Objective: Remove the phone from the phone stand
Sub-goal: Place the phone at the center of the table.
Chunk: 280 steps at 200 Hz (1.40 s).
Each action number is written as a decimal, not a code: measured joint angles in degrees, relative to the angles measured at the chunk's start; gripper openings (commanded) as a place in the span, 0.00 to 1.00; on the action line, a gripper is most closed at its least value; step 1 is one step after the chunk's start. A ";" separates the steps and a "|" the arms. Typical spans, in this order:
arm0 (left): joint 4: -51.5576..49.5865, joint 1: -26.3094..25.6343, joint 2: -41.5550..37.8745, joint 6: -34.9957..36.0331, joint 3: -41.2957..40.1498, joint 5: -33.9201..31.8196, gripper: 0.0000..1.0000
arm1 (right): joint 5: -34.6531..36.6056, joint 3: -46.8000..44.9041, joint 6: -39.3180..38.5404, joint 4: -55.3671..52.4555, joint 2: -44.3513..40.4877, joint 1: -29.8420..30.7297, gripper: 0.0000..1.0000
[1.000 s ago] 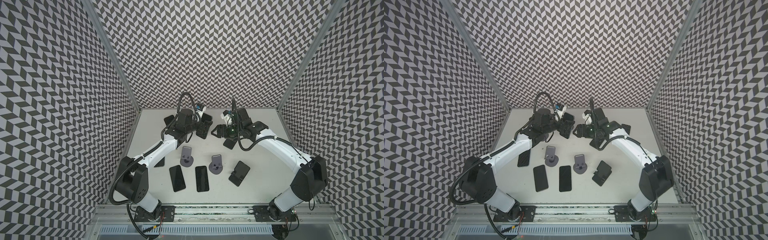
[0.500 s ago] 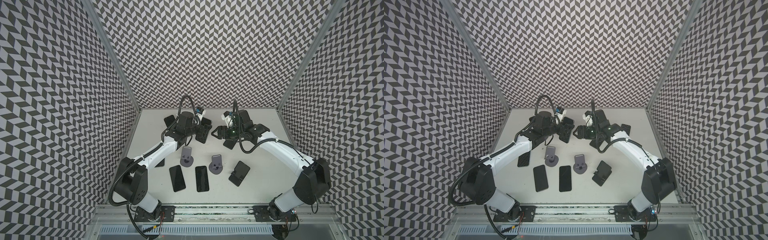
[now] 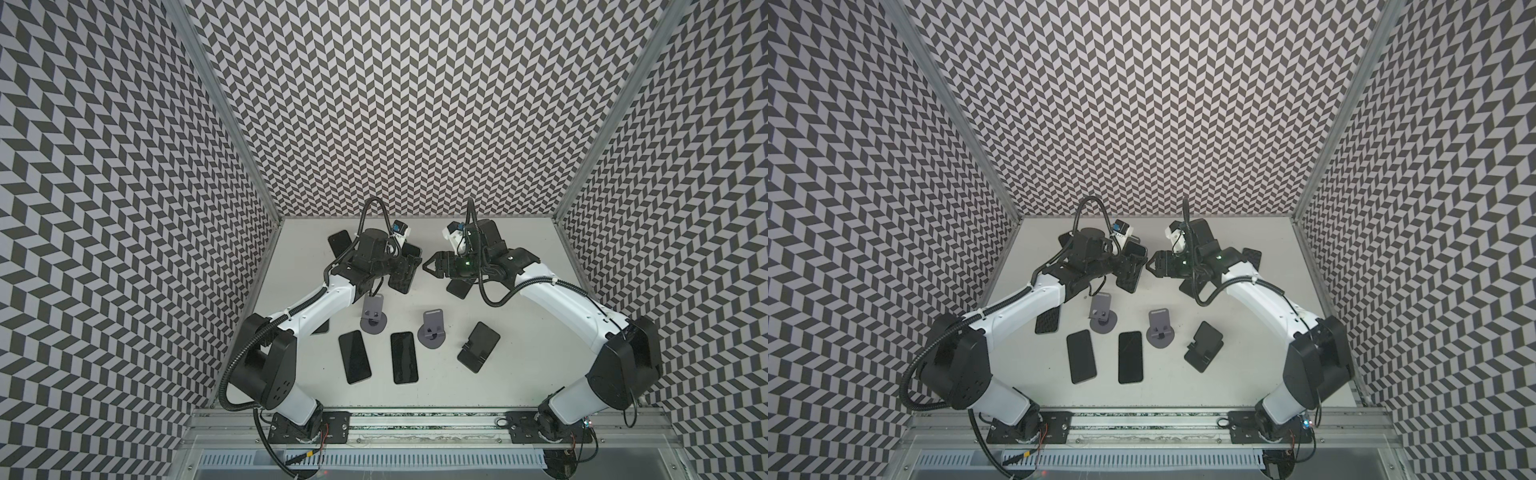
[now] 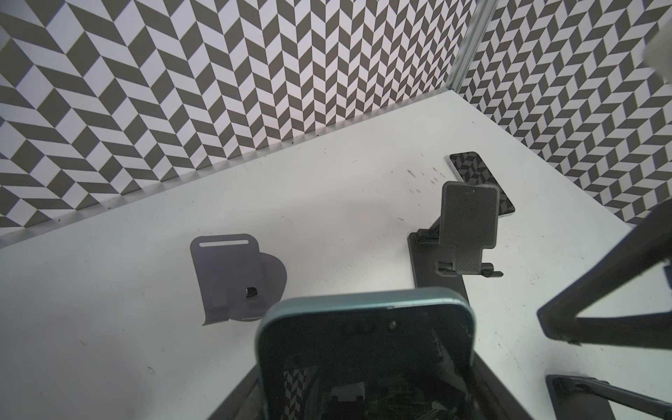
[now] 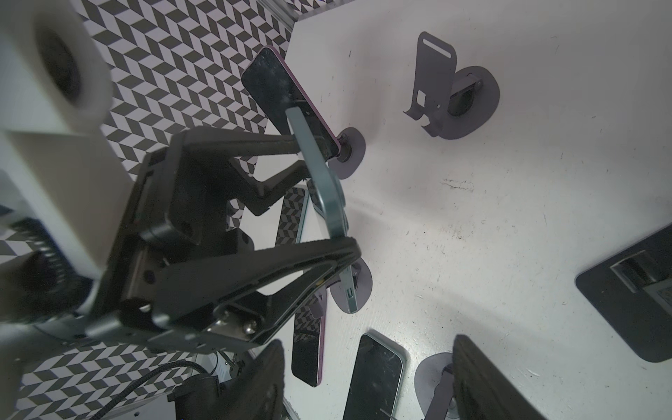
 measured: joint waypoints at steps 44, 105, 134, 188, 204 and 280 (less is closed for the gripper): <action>-0.11 -0.02 0.02 -0.02 -0.79 -0.55 0.61 | -0.46 -0.17 0.00 0.09 0.00 0.00 0.71; -0.13 -1.95 1.92 -0.42 -1.97 -1.33 0.61 | -0.57 -4.96 0.00 1.25 -1.88 0.00 0.71; -0.15 -3.06 2.91 -0.44 -1.97 -1.53 0.61 | -0.17 -5.73 0.00 1.29 -3.58 0.00 0.71; -0.92 -3.41 3.17 -0.26 -1.97 -2.12 0.61 | 0.02 -6.05 0.00 1.97 -5.11 0.00 0.71; -1.05 -3.39 3.17 -0.26 -1.97 -2.58 0.61 | 0.11 -6.82 -0.04 2.60 -5.35 0.00 0.71; -1.01 -4.07 3.23 -1.88 -1.97 -4.31 0.61 | 5.20 -5.44 -2.40 2.54 -5.68 0.00 0.71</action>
